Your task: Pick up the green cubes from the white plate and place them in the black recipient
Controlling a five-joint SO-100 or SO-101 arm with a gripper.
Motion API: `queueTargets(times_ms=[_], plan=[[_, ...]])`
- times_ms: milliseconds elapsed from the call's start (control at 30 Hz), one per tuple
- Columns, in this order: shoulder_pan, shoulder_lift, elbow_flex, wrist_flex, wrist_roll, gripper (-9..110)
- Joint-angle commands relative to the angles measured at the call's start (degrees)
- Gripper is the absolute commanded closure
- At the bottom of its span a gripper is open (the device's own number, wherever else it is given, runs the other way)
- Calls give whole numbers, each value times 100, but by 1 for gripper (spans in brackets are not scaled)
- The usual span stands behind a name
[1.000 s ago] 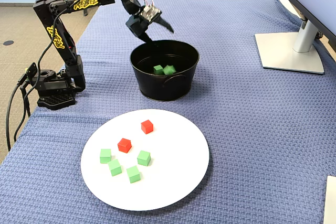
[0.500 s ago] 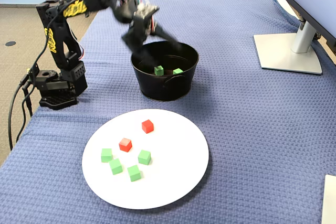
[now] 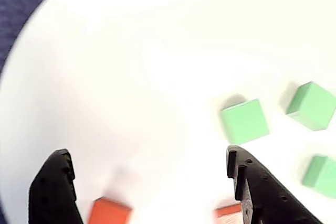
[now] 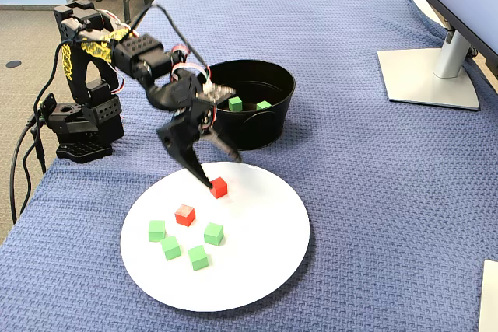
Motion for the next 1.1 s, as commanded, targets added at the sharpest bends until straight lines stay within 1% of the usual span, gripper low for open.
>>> queueTargets(times_ms=[0, 367, 1067], plan=[[220, -105, -18, -457, -536, 72], [431, -1063, -272, -1169, -650, 74], [650, -1415, -475, -1204, -826, 74]])
